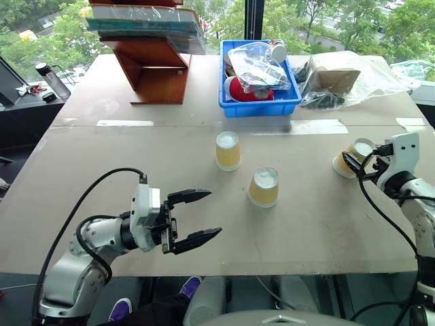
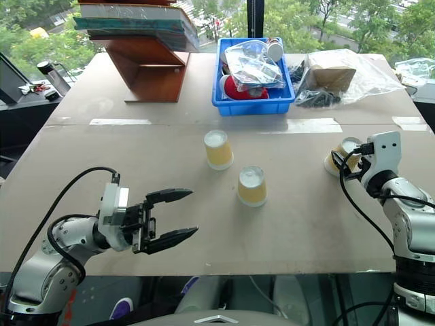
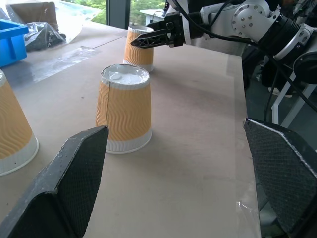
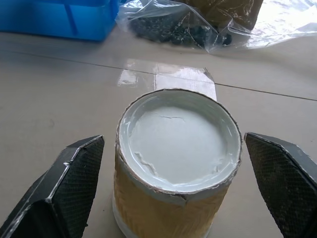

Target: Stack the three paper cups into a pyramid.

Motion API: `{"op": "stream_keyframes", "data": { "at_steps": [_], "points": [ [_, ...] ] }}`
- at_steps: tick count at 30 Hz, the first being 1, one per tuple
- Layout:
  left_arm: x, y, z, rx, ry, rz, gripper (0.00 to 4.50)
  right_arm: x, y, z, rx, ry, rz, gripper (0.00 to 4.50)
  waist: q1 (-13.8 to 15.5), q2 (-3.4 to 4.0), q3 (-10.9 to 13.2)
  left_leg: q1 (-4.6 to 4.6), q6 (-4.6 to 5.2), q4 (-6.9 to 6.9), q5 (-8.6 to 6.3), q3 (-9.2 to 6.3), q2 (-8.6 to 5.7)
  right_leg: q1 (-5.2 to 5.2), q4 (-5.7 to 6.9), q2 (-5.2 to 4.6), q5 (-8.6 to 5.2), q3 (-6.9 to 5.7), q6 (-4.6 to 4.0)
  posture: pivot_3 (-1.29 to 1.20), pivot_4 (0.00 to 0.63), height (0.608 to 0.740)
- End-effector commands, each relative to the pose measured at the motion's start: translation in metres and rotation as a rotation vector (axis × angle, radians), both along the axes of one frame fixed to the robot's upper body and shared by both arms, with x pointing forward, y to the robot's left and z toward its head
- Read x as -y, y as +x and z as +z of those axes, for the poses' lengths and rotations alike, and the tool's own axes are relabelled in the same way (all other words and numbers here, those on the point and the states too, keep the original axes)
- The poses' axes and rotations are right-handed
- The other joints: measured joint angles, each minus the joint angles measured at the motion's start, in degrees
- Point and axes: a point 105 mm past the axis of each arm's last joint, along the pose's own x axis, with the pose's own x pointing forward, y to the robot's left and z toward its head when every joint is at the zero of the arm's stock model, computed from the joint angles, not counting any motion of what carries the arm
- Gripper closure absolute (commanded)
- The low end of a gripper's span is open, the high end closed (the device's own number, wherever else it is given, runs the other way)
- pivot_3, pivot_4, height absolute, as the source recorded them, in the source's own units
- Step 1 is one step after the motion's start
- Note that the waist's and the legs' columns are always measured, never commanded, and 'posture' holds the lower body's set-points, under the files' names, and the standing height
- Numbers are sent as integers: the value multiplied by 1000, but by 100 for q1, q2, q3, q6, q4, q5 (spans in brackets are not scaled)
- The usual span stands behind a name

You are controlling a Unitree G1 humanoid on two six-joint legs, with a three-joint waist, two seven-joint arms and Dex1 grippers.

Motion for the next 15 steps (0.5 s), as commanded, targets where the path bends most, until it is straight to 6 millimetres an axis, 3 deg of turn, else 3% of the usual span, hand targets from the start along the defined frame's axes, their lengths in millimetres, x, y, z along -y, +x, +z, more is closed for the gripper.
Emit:
{"op": "stream_keyframes", "data": {
  "at_steps": [1, 3, 6, 7, 12, 15],
  "points": [
    [0, -3, 10, 45, -6, -7, 0, 1, 3, 11, 52, 5, -11, 259, -2, 0, 0, 0, 0, 0, 0, 0, 0, 0, 0, 0, 0, 0, 0, 0, 150, 740],
    [0, -3, 10, 45, -6, -6, 0, 2, 3, 12, 58, 10, -13, 656, -3, 0, 0, 0, 0, 0, 0, 0, 0, 0, 0, 0, 0, 0, 0, 0, 150, 740],
    [-1, -3, 9, 43, -5, -4, 0, 0, 3, 14, 70, 10, -2, 2002, -4, 1, 0, 1, 0, 0, 0, 0, 0, 0, 0, 1, 0, 0, 0, 0, 150, 740],
    [-1, -3, 9, 43, -5, -4, 0, 0, 2, 15, 73, 9, 1, 2229, -5, 1, 0, 0, 0, 0, 0, 0, 0, 0, 0, 1, 0, 0, 0, 0, 150, 740],
    [-1, -3, 9, 40, -5, -4, 0, -19, -6, 27, 113, 5, 127, 2283, -2, 1, 0, 0, 0, 0, 0, 0, 0, 0, 0, 1, 0, 0, 0, 0, 150, 740],
    [-2, -2, 8, 37, -3, -2, 0, -54, -26, 35, 111, 41, 358, 2283, -2, 3, 2, -1, 0, -1, 0, -1, 0, 0, -1, 0, 0, 0, 0, 0, 150, 740]
  ]
}}
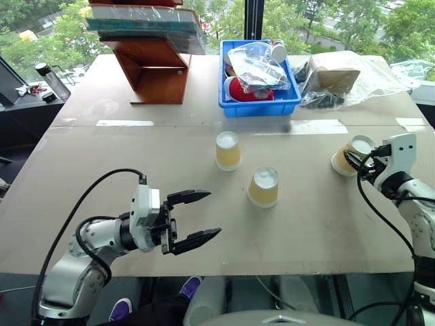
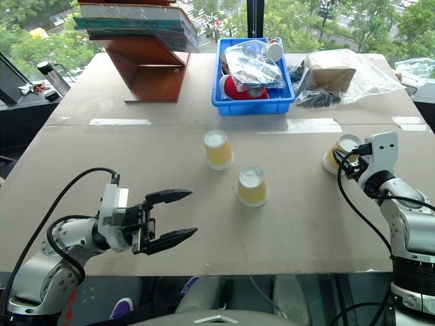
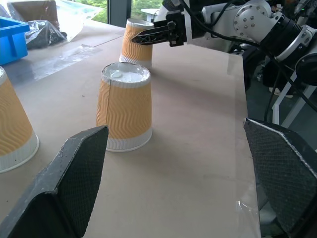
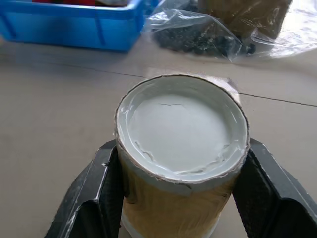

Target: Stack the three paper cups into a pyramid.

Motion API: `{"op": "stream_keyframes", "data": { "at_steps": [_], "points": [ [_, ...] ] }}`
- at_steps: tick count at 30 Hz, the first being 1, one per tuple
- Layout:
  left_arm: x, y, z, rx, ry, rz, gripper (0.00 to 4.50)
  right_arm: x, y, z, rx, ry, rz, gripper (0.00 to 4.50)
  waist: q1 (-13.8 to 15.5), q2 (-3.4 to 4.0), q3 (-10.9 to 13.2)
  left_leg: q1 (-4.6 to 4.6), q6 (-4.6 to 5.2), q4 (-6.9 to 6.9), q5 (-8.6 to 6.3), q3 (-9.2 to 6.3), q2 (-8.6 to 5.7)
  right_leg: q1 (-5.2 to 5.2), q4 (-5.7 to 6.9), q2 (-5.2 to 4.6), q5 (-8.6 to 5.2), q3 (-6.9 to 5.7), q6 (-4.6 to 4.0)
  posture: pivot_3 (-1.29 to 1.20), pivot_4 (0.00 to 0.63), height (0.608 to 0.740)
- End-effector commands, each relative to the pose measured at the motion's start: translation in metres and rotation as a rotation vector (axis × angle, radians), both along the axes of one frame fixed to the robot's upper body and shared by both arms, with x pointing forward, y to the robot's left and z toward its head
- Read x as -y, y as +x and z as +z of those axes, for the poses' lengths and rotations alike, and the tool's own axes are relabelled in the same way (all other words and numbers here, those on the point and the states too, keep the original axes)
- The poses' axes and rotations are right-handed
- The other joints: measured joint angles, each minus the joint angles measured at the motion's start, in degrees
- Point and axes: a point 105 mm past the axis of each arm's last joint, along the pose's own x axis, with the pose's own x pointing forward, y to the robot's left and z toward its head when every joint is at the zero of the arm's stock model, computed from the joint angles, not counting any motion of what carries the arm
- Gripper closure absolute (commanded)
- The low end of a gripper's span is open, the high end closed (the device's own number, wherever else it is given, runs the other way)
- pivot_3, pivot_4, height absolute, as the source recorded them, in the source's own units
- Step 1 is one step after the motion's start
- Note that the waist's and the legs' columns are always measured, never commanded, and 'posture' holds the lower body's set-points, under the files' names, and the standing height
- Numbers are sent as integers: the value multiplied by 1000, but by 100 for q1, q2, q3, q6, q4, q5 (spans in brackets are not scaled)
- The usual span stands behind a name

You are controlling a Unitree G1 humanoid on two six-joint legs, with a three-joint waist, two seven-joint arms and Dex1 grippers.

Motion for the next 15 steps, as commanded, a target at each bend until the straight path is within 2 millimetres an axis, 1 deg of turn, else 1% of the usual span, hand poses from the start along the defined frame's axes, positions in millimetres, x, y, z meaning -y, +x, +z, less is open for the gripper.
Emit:
{"op": "stream_keyframes", "data": {
  "at_steps": [1, 3, 6, 8, 12, 15],
  "points": [
    [-1, -1, 8, 39, -3, -6, 0, -40, -23, 26, 60, 17, 258, 2283, -1, 1, 1, 0, 0, 0, 0, 0, 0, 0, 0, 0, 0, 0, 0, 0, 150, 740],
    [-2, -1, 8, 38, 0, -6, 0, -58, -34, 26, 38, 13, 354, 2283, -3, 2, 1, 0, 0, 0, 0, -2, 1, 0, 0, 0, 0, -1, 0, 0, 150, 740],
    [-2, -1, 8, 38, 2, -6, 0, -72, -40, 22, 23, -14, 385, 2283, 0, 1, 1, 2, 1, 1, 0, -3, 3, 2, 0, 2, 0, -2, 0, 0, 150, 740],
    [-2, -1, 8, 38, 2, -5, 0, -77, -42, 20, 18, -13, 396, 2283, 10, 1, 1, 1, 1, 2, 0, -3, 1, 1, 1, 1, 0, -2, 0, 0, 150, 740],
    [-3, -4, 7, 33, 4, -3, 0, -89, -52, 8, -16, -31, 433, 2283, 15, 1, 1, -1, 0, 1, 0, -6, 1, 1, -1, 1, 0, -5, 0, 0, 150, 740],
    [-4, -4, 6, 31, 7, -2, 0, -91, -55, 3, -31, -46, 440, 2283, 10, 1, 1, 0, 0, 2, 0, -5, 1, 1, -1, 0, 0, -3, 0, 0, 150, 740]
  ]
}}
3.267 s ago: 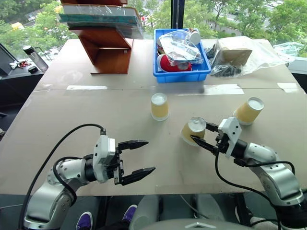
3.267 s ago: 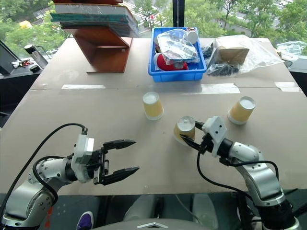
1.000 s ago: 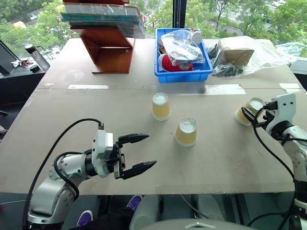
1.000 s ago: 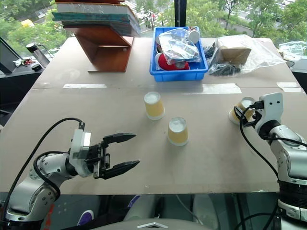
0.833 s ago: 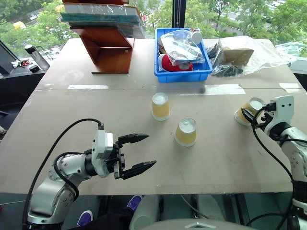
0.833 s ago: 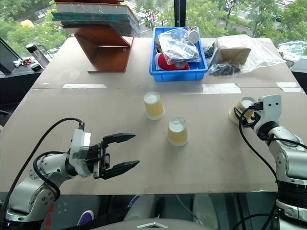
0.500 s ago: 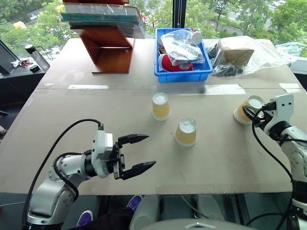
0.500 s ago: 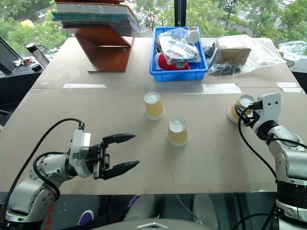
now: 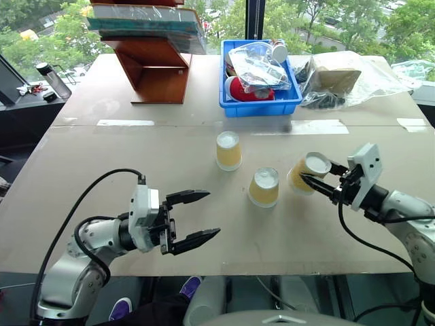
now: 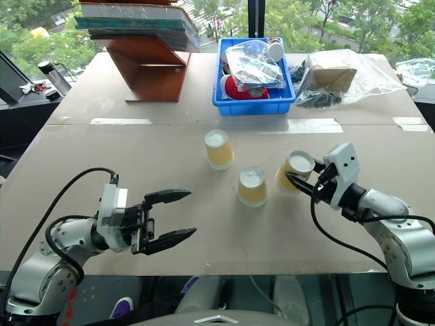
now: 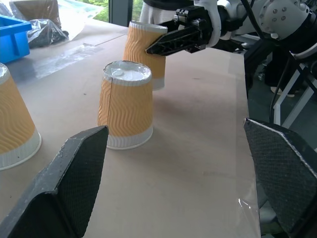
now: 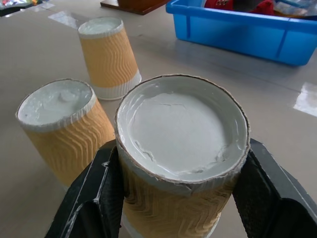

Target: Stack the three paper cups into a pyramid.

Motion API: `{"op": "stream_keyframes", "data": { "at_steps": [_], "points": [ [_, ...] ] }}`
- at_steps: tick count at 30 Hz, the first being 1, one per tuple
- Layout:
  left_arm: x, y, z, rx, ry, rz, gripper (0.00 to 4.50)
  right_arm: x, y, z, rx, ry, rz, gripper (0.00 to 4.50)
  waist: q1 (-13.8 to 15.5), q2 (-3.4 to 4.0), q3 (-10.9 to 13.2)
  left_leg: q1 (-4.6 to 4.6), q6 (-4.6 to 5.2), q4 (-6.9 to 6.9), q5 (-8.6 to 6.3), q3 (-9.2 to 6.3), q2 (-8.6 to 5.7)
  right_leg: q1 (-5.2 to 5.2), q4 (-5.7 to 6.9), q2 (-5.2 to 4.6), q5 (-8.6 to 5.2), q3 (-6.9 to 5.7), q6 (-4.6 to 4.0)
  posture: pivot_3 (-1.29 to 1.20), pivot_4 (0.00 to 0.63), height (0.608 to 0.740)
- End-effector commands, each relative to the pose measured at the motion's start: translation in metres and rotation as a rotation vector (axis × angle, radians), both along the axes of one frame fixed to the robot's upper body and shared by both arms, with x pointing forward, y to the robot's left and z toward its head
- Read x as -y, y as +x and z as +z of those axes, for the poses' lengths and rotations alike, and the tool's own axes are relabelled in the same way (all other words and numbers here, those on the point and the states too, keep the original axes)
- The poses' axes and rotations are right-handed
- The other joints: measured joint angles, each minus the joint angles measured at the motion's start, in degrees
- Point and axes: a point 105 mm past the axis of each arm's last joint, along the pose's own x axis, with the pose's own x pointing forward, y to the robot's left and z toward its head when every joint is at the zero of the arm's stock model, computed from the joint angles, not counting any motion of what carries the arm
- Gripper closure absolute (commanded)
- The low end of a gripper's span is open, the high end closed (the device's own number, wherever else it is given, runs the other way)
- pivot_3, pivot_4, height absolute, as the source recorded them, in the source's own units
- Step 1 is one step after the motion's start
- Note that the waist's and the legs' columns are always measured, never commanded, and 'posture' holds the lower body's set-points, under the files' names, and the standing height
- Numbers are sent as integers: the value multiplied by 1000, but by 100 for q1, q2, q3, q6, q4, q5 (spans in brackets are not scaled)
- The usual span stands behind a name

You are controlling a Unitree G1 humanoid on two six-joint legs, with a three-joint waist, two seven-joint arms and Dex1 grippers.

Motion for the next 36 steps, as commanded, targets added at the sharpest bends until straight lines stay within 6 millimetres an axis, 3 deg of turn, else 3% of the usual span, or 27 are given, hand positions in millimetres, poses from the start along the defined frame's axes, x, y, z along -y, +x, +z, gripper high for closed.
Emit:
{"op": "stream_keyframes", "data": {
  "at_steps": [1, 21, 31, 35, 36],
  "points": [
    [-2, -2, 8, 40, 2, -8, 0, -5, -6, 8, 50, -22, 20, 2283, 0, 0, 0, 0, 0, 0, 0, 0, 0, 0, 0, 0, 0, 0, 0, 0, 150, 740],
    [-1, -1, 7, 40, 2, -20, 0, -21, -14, -7, 69, -47, 8, 2283, -2, 0, 0, 1, 0, 0, 0, -2, -1, 0, 0, 2, 0, -2, 0, 0, 150, 740],
    [1, 0, 7, 40, 0, -18, 0, -25, -14, -25, 62, -79, 34, 2283, -10, -3, -2, 2, 0, 0, 0, -2, 0, 0, 1, 3, 0, -1, 0, 0, 150, 740],
    [1, 0, 7, 40, 0, -6, 0, -23, -12, -27, 95, -92, 44, 303, -10, -8, -5, 4, -1, 0, 0, -1, 0, 1, 1, 3, 0, 0, 0, 0, 150, 740],
    [1, 1, 6, 41, 0, 0, 0, -23, -13, -27, 103, -97, 51, 67, -7, -7, -4, 4, 0, 0, 0, -1, 0, 1, 1, 3, 0, 0, 0, 0, 150, 740]
  ]
}}
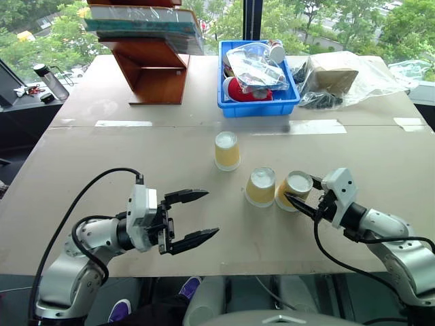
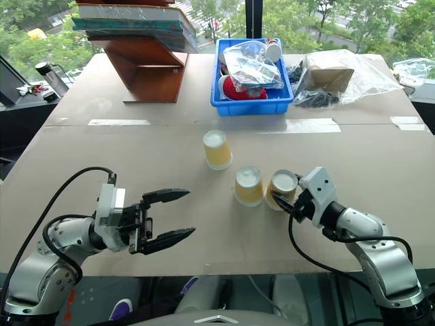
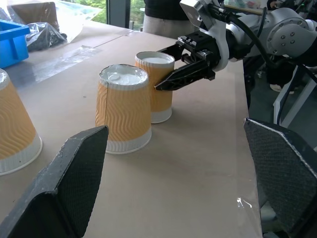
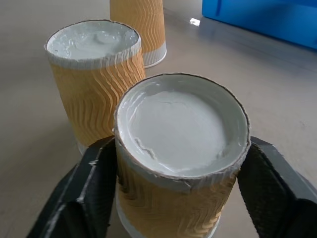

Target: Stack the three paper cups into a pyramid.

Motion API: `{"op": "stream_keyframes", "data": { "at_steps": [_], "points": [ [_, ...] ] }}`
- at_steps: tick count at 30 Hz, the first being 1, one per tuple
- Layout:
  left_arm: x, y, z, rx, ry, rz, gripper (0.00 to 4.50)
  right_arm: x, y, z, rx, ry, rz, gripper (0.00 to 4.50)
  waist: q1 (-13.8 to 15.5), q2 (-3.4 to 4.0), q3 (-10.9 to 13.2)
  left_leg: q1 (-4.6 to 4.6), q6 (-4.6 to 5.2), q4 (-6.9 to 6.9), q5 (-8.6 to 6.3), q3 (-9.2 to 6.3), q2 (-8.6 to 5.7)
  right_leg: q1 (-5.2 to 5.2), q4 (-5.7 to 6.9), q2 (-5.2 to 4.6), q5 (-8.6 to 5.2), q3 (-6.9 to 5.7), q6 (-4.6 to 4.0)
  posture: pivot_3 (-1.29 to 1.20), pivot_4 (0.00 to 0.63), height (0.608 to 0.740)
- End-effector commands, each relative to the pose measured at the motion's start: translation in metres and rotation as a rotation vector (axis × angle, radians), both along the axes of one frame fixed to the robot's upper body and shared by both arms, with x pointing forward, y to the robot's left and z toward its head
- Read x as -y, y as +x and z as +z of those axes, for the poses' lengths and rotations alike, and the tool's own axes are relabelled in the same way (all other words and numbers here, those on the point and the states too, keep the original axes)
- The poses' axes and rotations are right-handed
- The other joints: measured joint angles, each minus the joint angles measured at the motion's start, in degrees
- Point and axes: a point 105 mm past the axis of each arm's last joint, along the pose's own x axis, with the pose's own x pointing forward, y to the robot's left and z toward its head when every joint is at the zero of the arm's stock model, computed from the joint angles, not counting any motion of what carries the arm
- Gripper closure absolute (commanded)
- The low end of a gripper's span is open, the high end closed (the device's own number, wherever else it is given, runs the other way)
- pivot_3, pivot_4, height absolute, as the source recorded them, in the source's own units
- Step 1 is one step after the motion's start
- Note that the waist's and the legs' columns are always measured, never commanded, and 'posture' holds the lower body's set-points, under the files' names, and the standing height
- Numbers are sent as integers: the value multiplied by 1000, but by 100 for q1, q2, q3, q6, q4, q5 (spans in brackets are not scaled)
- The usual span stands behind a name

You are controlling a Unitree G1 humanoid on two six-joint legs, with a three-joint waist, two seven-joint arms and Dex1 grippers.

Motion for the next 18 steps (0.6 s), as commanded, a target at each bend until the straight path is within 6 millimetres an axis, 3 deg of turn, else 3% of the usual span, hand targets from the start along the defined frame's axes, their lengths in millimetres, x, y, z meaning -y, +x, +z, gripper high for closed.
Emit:
{"op": "stream_keyframes", "data": {
  "at_steps": [1, 5, 11, 15, 18],
  "points": [
    [2, 1, 2, 13, -12, 30, 0, -1, -5, 7, 71, -1, 50, 67, 9, 1, 1, -1, 0, 0, 0, 0, 0, 0, 0, 0, 0, 0, 0, 0, 150, 740],
    [-1, 9, 3, -17, -38, 89, 0, 7, -14, 21, 121, 7, 109, 67, 14, 1, 1, -1, 0, 0, 0, -1, 0, 0, 0, -1, 0, 0, 0, 0, 150, 740],
    [-13, 37, -3, -71, 19, 208, 0, 33, -36, 48, 183, -2, 179, 67, 38, 1, 1, 0, 0, 2, 0, -5, -1, 3, 3, 0, 0, -4, 0, 0, 150, 740],
    [-16, 66, -7, -102, 90, 260, 0, 50, -52, 62, 166, 14, 217, 67, 37, -2, 0, 1, 1, 3, 0, -5, -2, 5, 4, 2, 0, -4, 0, 0, 150, 740],
    [-15, 88, -6, -104, 116, 280, 0, 51, -61, 75, 168, 42, 255, 67, 24, -4, 0, 1, 1, 5, 0, -4, -3, 6, 6, 2, 0, -4, 1, 0, 150, 740]
  ]
}}
